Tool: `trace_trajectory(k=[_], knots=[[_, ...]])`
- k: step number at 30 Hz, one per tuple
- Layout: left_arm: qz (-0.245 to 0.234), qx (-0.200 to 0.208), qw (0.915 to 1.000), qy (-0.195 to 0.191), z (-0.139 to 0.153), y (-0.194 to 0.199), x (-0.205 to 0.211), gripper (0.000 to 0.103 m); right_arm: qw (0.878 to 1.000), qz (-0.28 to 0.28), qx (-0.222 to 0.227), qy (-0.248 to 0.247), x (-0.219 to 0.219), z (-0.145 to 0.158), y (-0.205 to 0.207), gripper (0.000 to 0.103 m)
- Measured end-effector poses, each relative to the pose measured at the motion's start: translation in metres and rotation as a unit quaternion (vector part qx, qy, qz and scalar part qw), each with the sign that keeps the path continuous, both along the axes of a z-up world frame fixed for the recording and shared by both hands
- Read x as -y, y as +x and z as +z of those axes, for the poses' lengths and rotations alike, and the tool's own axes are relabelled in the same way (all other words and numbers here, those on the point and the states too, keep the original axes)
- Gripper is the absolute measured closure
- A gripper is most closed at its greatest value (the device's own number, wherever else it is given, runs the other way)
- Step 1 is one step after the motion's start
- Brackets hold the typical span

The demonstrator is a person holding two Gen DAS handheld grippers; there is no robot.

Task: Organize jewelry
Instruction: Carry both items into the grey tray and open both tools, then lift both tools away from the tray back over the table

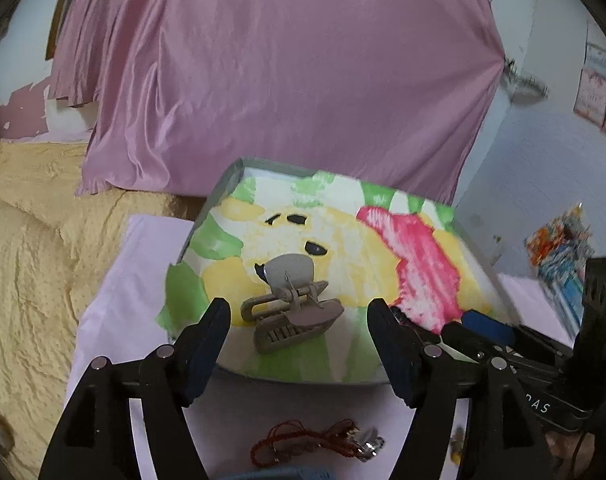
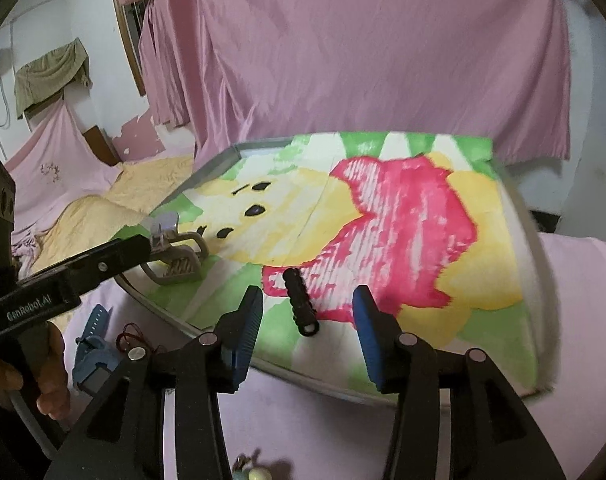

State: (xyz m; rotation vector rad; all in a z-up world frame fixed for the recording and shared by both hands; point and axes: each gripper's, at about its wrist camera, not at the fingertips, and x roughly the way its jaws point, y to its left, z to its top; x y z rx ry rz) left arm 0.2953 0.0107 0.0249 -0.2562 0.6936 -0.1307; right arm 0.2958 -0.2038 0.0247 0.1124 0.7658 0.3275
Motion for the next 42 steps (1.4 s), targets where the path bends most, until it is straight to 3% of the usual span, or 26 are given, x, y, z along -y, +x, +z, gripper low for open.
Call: trace_trajectory(k=[2,7,10,12,20,25,30,42], knots=[[0.005,0.013,0.9999,0.003,0.005,-0.011,-0.001,0.031,1.000,-0.010,0.021,0.004,0.007,0.007,-0.012,0.054],[0.019,0.069,0.9971,0.024,0.019,-0.048,0.003,0.013,0.995,-0.031,0.091,0.010,0.023,0.026,-0.054,0.033],[0.028,0.108,0.9930,0.038,0.025,-0.074,0.008,0.002,0.991,-0.048,0.128,0.006,0.029,0.034,-0.080,0.016],[0.036,0.139,0.9883,0.050,0.028,-0.095,0.012,0.001,0.987,-0.056,0.151,0.007,0.033,0.038,-0.096,0.013],[0.036,0.196,0.9771,0.076,0.028,-0.147,0.021,0.001,0.969,-0.090,0.228,-0.001,0.045,0.039,-0.158,0.008],[0.032,0.214,0.9730,0.080,0.023,-0.172,0.026,0.001,0.962,-0.098,0.254,-0.004,0.049,0.035,-0.184,0.007],[0.028,0.223,0.9696,0.096,0.017,-0.188,0.028,0.001,0.961,-0.096,0.259,-0.018,0.048,0.025,-0.198,0.007],[0.013,0.192,0.9752,0.109,-0.007,-0.200,0.022,0.001,0.968,-0.092,0.231,-0.034,0.050,0.007,-0.209,0.007]])
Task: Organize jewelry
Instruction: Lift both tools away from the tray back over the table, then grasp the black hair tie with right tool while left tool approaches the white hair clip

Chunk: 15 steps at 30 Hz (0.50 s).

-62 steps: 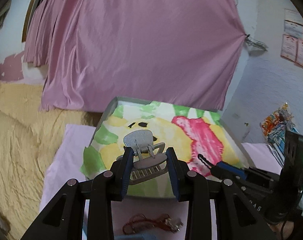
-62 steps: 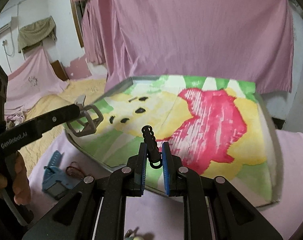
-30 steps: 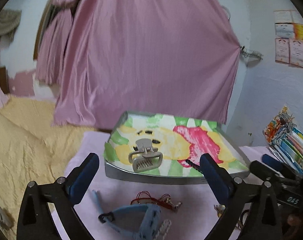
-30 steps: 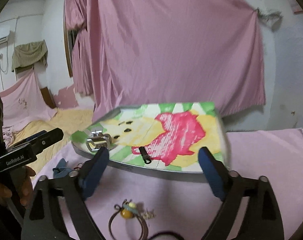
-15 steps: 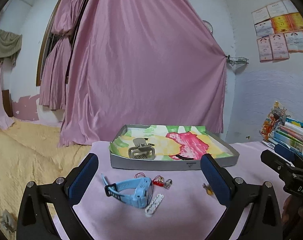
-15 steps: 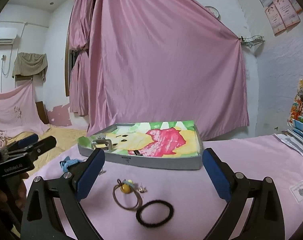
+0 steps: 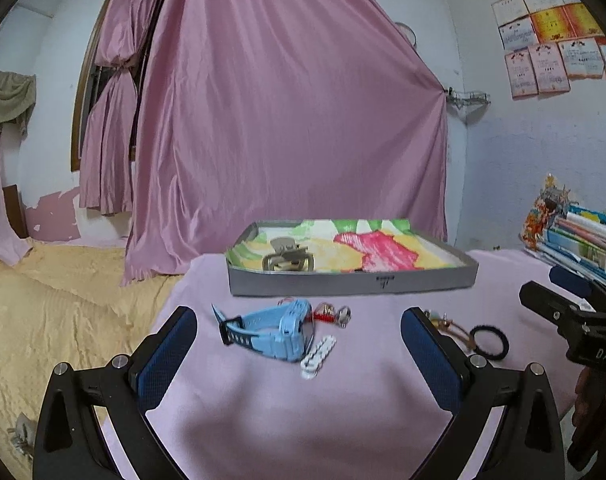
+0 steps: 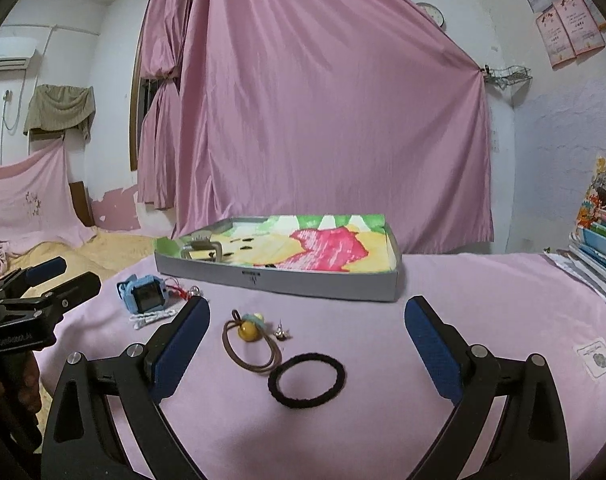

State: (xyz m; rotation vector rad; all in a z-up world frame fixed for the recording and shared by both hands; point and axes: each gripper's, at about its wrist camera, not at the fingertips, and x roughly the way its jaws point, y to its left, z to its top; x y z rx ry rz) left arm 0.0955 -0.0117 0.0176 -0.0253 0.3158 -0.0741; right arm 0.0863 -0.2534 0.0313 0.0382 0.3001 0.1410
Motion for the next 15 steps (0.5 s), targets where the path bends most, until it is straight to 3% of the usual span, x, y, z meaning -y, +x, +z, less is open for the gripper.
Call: trace_trajectory(k=[6,15], knots=[[-0.025,-0.057,0.9980,-0.011,-0.009,0.013,-0.002,0.001,0.999,0.008,-0.034,0.003,-0.003,-0.007,0.012,0.007],[-0.041,-0.121,0.9906,-0.048,-0.020,0.032,-0.002,0.003,0.992,0.012,-0.125,-0.006,-0.009,-0.021,0.034,0.007]])
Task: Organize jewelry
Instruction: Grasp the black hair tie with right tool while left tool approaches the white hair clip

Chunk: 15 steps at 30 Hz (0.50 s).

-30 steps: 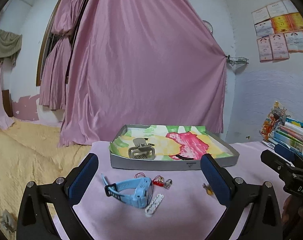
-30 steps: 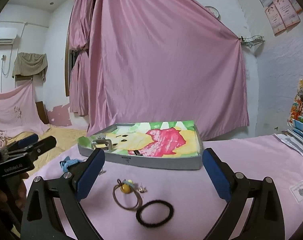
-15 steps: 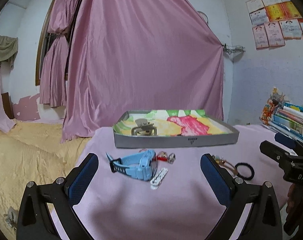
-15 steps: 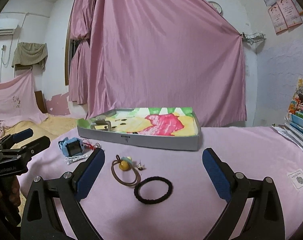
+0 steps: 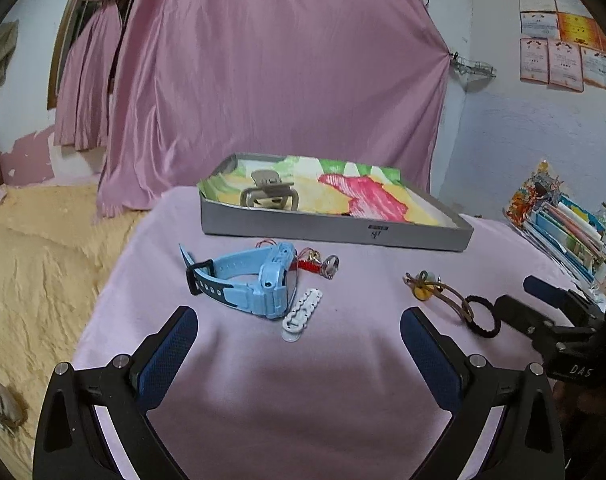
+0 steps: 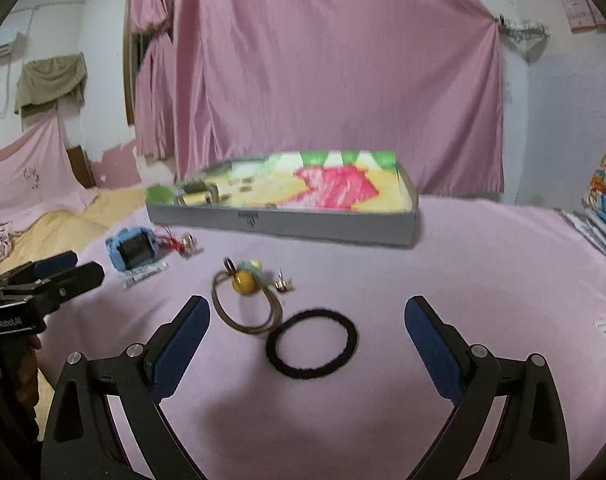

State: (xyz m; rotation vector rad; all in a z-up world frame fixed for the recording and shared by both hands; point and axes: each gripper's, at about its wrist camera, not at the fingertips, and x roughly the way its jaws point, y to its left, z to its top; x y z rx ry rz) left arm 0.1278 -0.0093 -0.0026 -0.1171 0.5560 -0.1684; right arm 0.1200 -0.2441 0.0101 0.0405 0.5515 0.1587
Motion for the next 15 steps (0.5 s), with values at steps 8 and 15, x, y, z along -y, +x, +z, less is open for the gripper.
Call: trace_trajectory(k=[8,15], knots=[[-0.013,-0.047,0.9988,-0.002,-0.008,0.018,0.006,0.028,0.998,0.006,-0.065,-0.001,-0.003,-0.012,0.015,0.024],[-0.008,-0.091,0.9958,-0.010,-0.015,0.033,0.007,0.048,0.996,0.001,-0.090,-0.017,-0.007,-0.018,0.021,0.045]])
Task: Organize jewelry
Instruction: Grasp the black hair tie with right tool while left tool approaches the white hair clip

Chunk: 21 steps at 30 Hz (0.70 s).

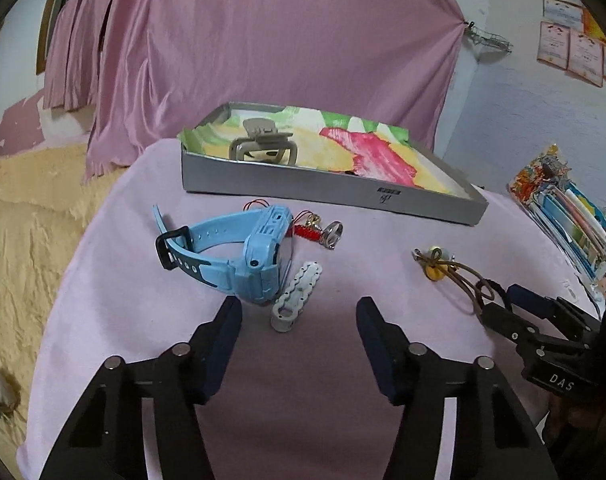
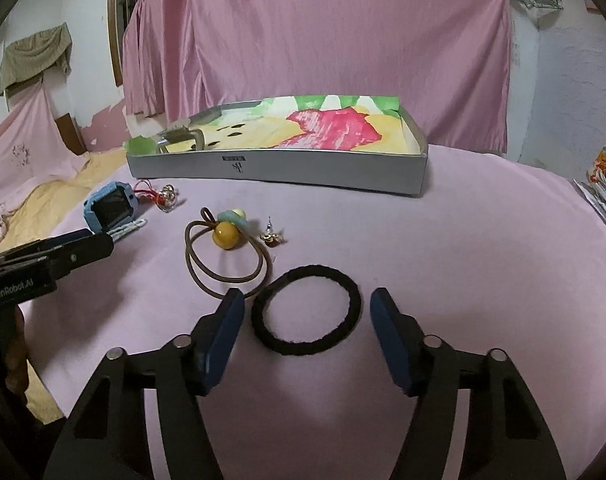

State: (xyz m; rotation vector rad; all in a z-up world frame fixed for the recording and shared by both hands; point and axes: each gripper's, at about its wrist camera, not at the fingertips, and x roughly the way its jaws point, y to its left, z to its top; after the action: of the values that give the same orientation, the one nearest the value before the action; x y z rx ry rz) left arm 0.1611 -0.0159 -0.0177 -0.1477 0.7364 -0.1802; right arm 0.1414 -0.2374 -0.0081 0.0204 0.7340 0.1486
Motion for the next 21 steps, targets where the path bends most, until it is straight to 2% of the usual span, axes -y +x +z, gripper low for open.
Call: trace_trajectory(k=[6,11,13,14,18,21], knots=[[0.006,-0.007,0.9999,0.015,0.000,0.003,0.004,0.053,1.000,0.005,0.001,-0.015,-0.005,0.001,-0.001,0.061],[0.016,-0.005,0.9994,0.029,0.000,0.004,0.006,0.068,1.000,0.018,0.004,-0.013,-0.006,0.003,-0.004,0.083],[0.019,-0.004,0.9993,0.032,-0.001,0.004,0.006,0.080,1.000,0.022,0.005,-0.010,-0.007,0.003,-0.005,0.089],[0.020,-0.003,0.9992,0.036,-0.001,0.004,0.007,0.082,1.000,0.023,0.005,-0.009,-0.007,0.003,-0.006,0.093],[0.004,-0.003,0.9993,0.037,-0.001,0.001,0.011,0.088,1.000,0.025,0.005,-0.002,-0.007,0.003,-0.008,0.094],[-0.015,-0.002,0.9995,0.028,-0.001,-0.005,0.015,0.088,0.999,0.027,0.004,0.021,-0.002,0.002,-0.009,0.095]])
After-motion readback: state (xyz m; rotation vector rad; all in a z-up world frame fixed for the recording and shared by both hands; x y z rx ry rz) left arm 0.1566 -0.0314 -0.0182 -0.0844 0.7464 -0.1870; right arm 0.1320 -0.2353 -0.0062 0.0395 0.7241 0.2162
